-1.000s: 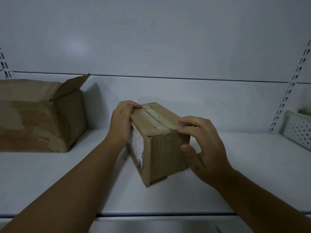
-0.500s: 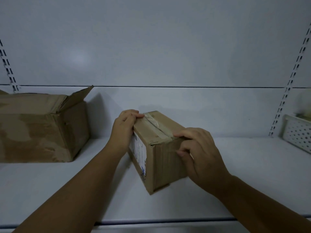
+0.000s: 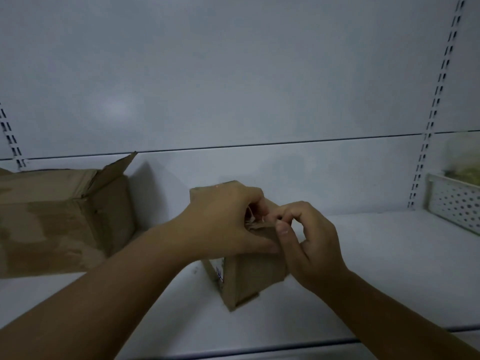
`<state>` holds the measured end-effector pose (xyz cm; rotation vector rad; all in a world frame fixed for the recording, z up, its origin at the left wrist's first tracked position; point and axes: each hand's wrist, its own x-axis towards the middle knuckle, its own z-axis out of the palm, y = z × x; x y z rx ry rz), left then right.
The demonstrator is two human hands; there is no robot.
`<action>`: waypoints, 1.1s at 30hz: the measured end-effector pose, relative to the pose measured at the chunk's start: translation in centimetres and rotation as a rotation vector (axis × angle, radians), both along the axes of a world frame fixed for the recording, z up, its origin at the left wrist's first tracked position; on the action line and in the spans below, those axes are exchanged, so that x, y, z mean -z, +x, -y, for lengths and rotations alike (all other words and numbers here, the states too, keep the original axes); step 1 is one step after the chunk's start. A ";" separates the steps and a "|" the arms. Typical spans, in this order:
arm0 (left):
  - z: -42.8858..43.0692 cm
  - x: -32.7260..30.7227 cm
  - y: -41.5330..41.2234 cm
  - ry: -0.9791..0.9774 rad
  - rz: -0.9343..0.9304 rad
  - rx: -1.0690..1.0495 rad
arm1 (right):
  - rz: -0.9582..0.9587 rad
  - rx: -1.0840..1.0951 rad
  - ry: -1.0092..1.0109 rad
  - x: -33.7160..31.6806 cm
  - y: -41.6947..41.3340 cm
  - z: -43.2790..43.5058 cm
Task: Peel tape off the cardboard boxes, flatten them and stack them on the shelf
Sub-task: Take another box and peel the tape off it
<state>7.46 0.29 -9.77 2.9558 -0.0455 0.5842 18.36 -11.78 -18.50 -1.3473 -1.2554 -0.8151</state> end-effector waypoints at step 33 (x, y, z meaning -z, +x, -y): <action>-4.2 -1.3 2.1 -0.838 -0.289 -0.020 | 0.067 0.295 -0.343 1.0 -4.6 -0.9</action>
